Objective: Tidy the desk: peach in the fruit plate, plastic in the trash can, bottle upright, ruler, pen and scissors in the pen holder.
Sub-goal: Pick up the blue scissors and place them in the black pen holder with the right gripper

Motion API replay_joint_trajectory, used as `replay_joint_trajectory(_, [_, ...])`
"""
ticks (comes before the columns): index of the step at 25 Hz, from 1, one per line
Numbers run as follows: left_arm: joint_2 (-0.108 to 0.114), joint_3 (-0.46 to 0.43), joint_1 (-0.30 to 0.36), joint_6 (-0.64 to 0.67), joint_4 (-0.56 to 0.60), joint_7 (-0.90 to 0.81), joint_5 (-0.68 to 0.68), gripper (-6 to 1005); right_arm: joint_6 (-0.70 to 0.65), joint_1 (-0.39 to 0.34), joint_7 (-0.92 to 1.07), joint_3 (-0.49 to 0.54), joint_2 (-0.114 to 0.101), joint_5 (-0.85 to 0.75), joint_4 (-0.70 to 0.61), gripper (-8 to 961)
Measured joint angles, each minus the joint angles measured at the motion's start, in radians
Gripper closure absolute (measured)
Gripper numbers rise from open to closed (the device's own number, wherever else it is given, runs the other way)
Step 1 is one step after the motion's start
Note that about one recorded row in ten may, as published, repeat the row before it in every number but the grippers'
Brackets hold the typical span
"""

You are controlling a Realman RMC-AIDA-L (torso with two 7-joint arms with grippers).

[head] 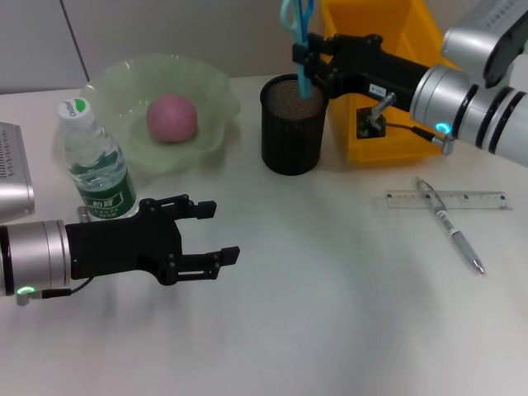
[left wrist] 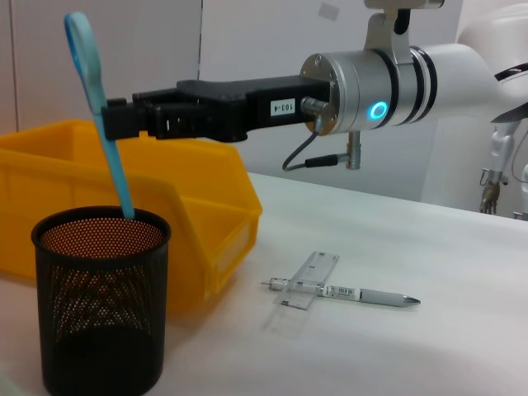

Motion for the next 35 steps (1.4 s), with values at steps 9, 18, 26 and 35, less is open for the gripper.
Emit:
replay_joint_trajectory(9, [0.000, 0.000, 0.000, 0.000, 0.001, 0.000, -0.001, 201, 0.053, 0.014, -0.004, -0.041, 0.002, -0.002, 0.030, 694])
replay_joint_trajectory(18, [0.000, 0.000, 0.000, 0.000, 0.001, 0.000, 0.001, 202, 0.053, 0.015, -0.005, -0.038, 0.003, 0.002, 0.037, 665])
replay_joint_trajectory(26, [0.000, 0.000, 0.001, 0.003, 0.002, 0.000, 0.001, 202, 0.053, 0.013, -0.001, -0.038, 0.003, 0.003, 0.036, 639])
replay_joint_trajectory(35, [0.000, 0.000, 0.005, 0.006, 0.005, 0.000, -0.001, 202, 0.052, 0.003, -0.003, -0.036, 0.003, 0.005, 0.033, 568])
